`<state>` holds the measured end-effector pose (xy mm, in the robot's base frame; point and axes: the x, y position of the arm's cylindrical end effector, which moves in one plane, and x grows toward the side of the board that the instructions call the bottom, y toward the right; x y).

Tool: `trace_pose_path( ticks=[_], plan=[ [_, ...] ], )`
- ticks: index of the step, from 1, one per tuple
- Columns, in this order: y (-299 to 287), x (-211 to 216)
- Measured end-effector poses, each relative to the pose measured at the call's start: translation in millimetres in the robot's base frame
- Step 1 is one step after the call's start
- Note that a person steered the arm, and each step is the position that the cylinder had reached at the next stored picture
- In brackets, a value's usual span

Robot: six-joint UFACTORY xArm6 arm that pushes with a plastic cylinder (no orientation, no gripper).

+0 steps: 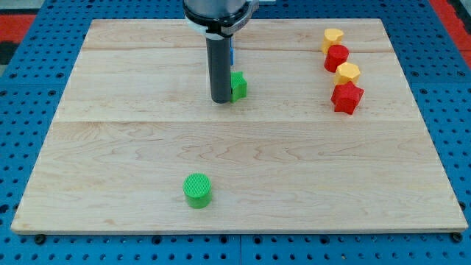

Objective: Move the green star to the bottom of the blue cube

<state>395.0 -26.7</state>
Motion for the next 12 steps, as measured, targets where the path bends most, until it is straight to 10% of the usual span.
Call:
trace_pose_path(
  ticks=[12],
  plan=[
    [26, -24]
  ],
)
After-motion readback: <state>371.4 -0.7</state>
